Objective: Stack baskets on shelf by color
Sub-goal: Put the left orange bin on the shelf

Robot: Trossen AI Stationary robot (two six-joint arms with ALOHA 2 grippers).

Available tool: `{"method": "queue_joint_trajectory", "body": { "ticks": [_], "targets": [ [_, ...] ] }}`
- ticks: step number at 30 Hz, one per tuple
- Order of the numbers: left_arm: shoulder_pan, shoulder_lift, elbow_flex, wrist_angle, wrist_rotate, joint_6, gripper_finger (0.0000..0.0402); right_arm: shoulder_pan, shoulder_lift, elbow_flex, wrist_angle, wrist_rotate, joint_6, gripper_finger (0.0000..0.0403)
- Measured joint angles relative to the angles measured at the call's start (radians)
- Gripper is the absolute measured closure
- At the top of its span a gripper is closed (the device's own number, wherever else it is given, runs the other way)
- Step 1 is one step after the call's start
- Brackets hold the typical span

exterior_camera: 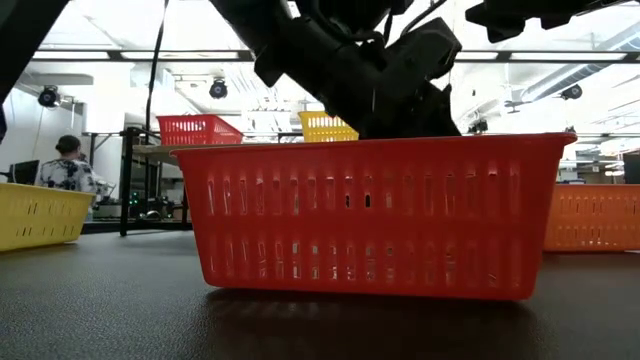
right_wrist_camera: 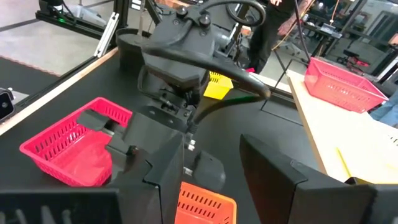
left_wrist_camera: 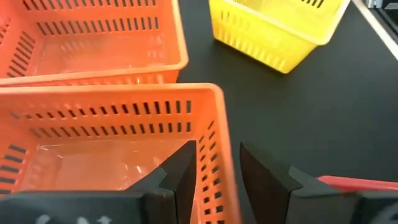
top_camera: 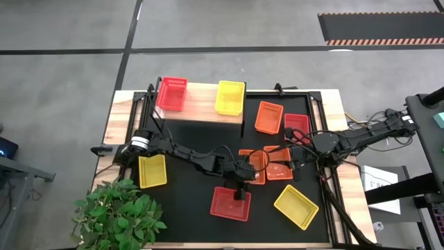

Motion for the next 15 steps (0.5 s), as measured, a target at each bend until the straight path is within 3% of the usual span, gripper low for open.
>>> {"method": "queue_joint_trajectory", "body": {
  "ticks": [7, 12, 15],
  "targets": [
    [0.011, 0.000, -0.005, -0.007, 0.071, -0.001, 0.0271, 0.000, 0.000, 0.000, 0.000, 0.000, -0.003, 0.0252],
    [0.022, 0.008, -0.006, -0.004, 0.060, 0.001, 0.0224, 0.000, 0.000, 0.000, 0.000, 0.000, -0.007, 0.0252],
    [0.032, 0.008, -0.006, -0.001, 0.057, 0.006, 0.0220, 0.000, 0.000, 0.000, 0.000, 0.000, -0.008, 0.0252]
  ]
}}
